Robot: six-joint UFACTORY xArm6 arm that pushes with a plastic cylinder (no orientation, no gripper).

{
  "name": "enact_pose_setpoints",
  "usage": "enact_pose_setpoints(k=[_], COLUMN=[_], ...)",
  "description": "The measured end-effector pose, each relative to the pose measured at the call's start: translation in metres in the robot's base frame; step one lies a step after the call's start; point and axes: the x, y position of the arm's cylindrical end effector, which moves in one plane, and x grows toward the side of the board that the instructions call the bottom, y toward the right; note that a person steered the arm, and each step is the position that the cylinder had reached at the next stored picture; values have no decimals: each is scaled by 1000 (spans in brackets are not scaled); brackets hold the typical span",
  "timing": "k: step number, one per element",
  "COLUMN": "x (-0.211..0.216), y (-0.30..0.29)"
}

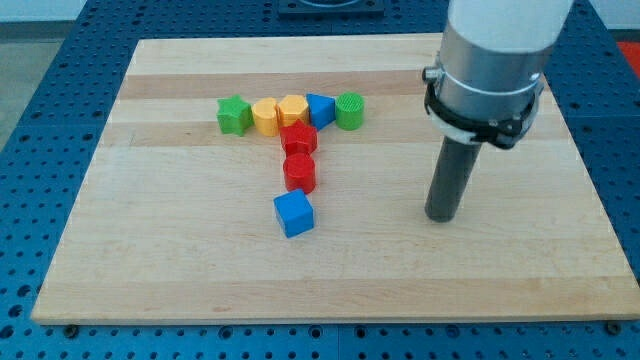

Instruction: Push blue cube towards right

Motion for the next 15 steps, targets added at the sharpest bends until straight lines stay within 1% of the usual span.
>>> enact_pose_setpoints(k=[1,2,4,5,6,7,8,13,15], x=[72,88,93,91,37,30,12,-3,-9], y=[-39,-44,-157,-182,-231,-232,-230,-224,-212])
